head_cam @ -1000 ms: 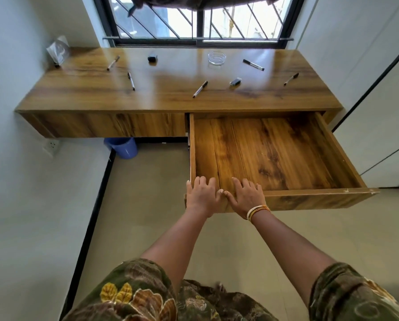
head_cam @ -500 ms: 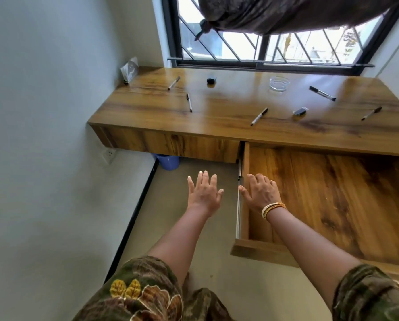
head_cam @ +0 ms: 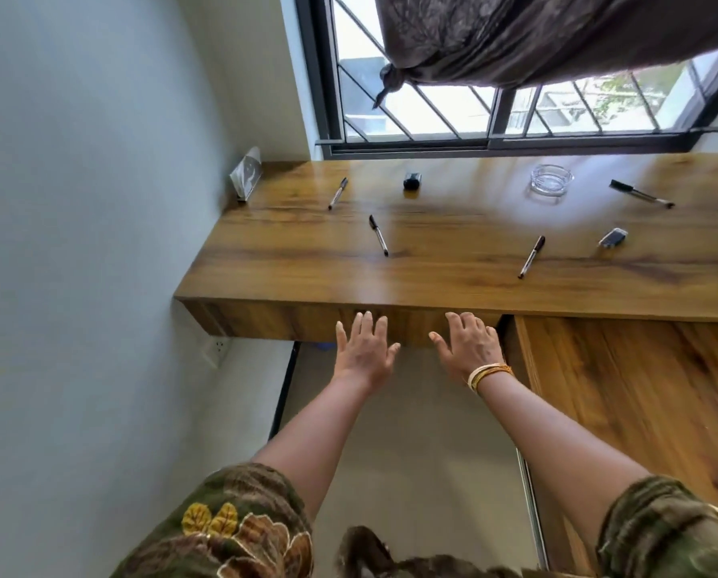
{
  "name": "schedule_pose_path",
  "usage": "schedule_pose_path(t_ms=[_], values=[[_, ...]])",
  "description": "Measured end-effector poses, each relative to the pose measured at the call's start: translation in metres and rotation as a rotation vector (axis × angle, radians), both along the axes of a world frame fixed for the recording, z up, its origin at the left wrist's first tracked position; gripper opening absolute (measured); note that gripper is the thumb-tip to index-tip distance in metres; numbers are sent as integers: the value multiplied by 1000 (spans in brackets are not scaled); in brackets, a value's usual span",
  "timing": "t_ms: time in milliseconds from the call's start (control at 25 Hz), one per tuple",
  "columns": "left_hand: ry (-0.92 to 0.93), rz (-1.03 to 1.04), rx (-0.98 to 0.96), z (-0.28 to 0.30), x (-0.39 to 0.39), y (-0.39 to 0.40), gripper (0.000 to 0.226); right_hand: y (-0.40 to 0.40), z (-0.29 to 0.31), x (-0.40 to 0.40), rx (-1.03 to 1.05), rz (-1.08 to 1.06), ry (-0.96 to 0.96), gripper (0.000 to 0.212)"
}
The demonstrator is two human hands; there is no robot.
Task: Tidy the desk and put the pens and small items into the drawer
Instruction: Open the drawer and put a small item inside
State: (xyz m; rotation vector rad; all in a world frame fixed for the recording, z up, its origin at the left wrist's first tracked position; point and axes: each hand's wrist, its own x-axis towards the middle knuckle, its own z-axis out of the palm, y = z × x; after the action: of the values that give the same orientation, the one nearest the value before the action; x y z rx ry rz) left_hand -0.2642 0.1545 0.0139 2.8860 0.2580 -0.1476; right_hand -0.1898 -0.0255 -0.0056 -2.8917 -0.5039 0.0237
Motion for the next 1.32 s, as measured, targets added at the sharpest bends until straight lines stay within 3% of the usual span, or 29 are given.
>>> schedule_pose_path(t_ms=[320,520,680,920,1080,1200,1320], values=[[-71,-138,-45,-4,83,10,58,13,5,72,75,-67,-202,39],[-105,-207,-91,-2,166,-23,57,-25,16,161,133,-329,-230,37],[-18,-273,-100,-9,221,-56,61,-73,15,228,134,-543,-279,33],[45,-306,10,-33,248,-69,64,-135,-3,296,106,-864,-152,54],[-32,-297,12,-40,249,-65,65,-155,-7,318,130,-1004,-97,44],[-61,-291,6,-40,249,-65,64,-165,-5,321,65,-988,-58,32],[-48,-295,1,-39,250,-63,63,-169,1,308,81,-921,-39,37]])
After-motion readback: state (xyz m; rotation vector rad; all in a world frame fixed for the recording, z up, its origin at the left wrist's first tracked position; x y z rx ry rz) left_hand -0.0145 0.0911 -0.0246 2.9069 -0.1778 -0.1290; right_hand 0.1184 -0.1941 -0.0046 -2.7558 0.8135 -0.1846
